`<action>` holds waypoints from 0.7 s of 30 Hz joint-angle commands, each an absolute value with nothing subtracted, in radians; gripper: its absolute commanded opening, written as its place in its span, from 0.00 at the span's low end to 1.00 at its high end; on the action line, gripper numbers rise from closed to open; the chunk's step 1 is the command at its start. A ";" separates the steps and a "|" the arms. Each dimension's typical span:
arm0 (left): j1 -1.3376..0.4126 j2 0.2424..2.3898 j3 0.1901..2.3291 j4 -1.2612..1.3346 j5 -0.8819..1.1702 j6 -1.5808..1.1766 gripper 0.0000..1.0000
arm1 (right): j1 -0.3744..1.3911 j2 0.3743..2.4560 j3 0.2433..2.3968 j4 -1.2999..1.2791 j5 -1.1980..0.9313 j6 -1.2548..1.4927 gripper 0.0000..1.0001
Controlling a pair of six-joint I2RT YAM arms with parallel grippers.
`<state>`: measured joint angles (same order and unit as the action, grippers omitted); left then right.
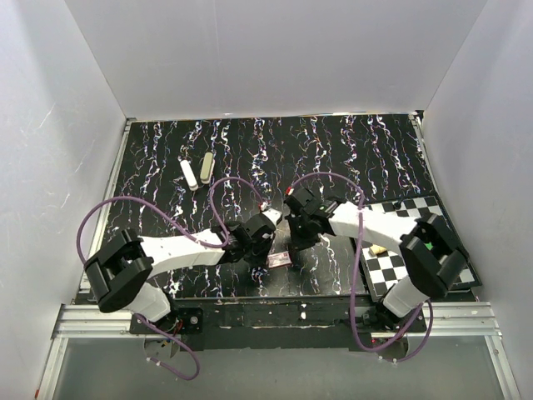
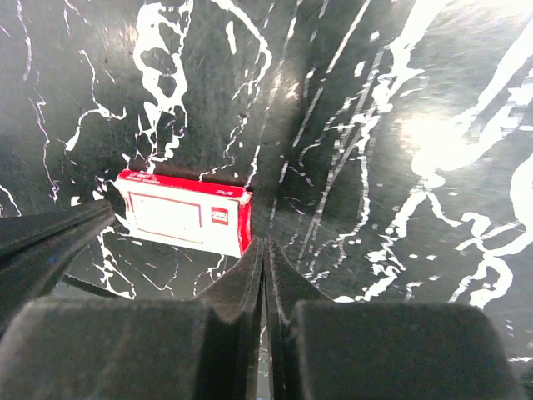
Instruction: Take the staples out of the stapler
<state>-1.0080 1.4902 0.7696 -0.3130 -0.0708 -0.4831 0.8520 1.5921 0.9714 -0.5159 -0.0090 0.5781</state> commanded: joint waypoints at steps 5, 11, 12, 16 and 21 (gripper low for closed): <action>-1.012 1.338 0.824 -0.436 -0.207 -0.465 0.21 | 0.831 1.433 0.969 -0.578 0.208 0.539 0.22; -1.012 1.198 0.859 -0.495 -0.316 -0.451 0.39 | 0.828 1.299 0.962 -0.581 0.360 0.470 0.38; -1.012 1.174 0.868 -0.506 -0.342 -0.443 0.42 | 0.827 1.275 0.960 -0.575 0.374 0.459 0.40; -1.012 1.109 0.905 -0.548 -0.406 -0.407 0.48 | 0.825 1.217 0.965 -0.575 0.414 0.423 0.47; -1.012 1.036 0.968 -0.587 -0.474 -0.342 0.58 | 0.825 1.148 0.988 -0.606 0.474 0.376 0.55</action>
<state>-1.0100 1.1015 0.9031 -0.5343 -0.3721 -0.4076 0.8307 1.2026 0.9642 -0.5831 0.3824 0.4374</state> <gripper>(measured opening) 0.549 0.498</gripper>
